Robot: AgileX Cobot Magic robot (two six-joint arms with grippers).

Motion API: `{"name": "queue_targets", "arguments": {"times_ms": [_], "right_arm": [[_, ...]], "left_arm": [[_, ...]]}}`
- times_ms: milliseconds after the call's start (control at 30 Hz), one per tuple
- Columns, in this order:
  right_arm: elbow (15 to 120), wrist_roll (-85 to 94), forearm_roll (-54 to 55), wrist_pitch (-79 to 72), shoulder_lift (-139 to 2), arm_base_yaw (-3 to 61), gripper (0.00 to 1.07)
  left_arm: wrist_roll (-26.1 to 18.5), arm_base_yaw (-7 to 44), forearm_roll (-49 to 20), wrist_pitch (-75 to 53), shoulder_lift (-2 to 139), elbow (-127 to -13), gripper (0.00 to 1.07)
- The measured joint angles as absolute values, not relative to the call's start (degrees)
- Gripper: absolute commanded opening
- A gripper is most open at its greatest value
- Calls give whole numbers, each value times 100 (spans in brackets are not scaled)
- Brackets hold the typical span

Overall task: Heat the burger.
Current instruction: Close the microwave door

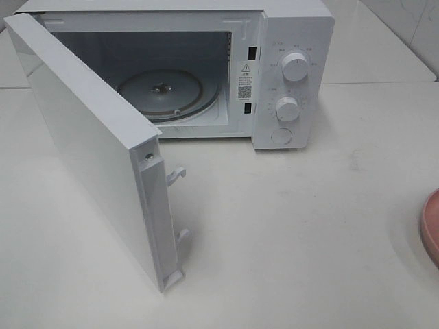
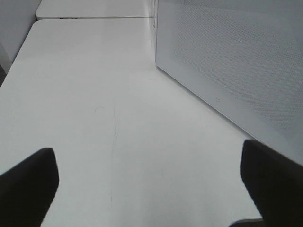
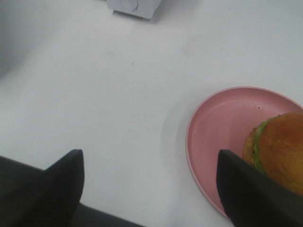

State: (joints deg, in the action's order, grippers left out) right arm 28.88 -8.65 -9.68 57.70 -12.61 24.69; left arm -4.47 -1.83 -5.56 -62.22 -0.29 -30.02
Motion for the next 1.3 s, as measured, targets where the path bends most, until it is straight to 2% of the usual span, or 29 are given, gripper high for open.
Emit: {"name": "queue_targets", "arguments": {"times_ms": [333, 600, 1300], "right_arm": [[2888, -791, -825, 5747, -384, 1398, 74], [2888, -791, -814, 5741, 23, 779, 74], [2888, -791, -814, 5741, 23, 647, 74]], "left_arm": [[-447, -183, -556, -6222, -29, -3002, 99], [-447, -183, -556, -6222, -29, -3002, 99], [-447, -183, -556, -6222, -29, -3002, 99]]}}
